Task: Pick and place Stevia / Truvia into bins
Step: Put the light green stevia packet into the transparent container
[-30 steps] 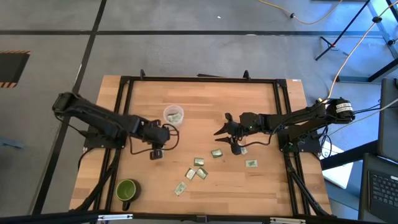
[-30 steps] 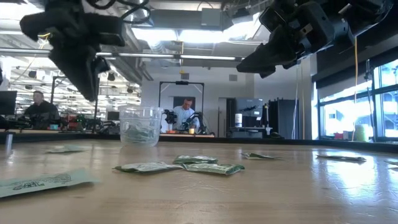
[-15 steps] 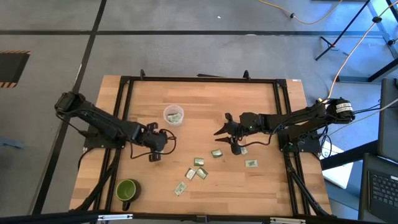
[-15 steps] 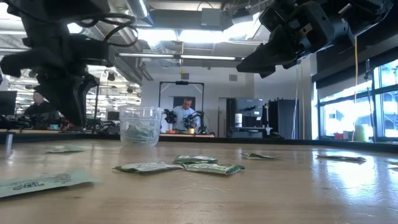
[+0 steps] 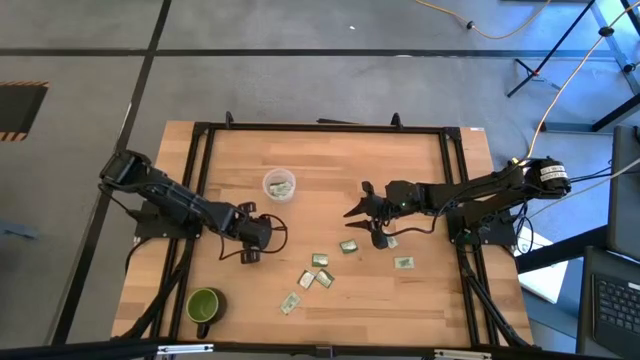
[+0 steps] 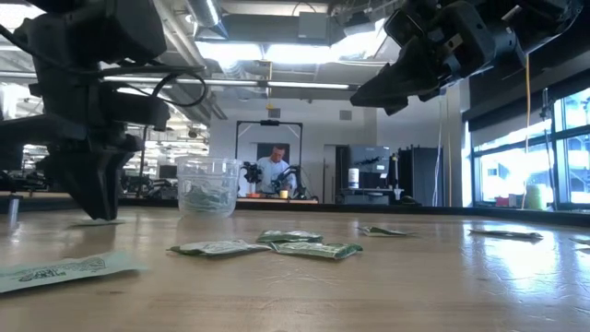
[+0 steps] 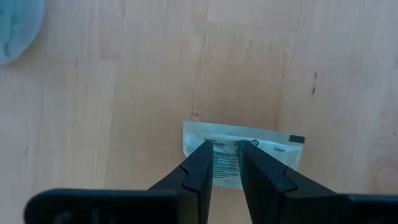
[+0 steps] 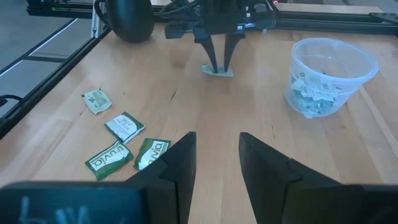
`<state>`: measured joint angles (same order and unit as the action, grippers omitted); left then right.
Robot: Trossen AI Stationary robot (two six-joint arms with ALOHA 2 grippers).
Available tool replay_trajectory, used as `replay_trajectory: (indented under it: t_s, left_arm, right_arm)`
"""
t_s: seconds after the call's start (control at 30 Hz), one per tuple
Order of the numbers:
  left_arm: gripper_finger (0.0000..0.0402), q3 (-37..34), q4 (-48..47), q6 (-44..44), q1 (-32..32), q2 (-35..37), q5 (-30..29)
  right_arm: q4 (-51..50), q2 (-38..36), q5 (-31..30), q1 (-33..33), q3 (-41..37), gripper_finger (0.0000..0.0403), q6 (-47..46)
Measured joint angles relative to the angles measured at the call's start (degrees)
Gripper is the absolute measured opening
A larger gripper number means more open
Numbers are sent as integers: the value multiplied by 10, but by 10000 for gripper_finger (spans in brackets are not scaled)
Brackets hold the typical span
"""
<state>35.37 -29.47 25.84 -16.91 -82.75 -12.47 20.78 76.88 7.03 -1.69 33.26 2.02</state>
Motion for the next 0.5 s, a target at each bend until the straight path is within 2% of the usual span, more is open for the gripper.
replay_trajectory:
  t_s: [0.5]
  left_arm:
    - [4, -1, -1, 0, 0, 3, 4]
  right_arm:
    - [0, 0, 0, 0, 0, 125, 0]
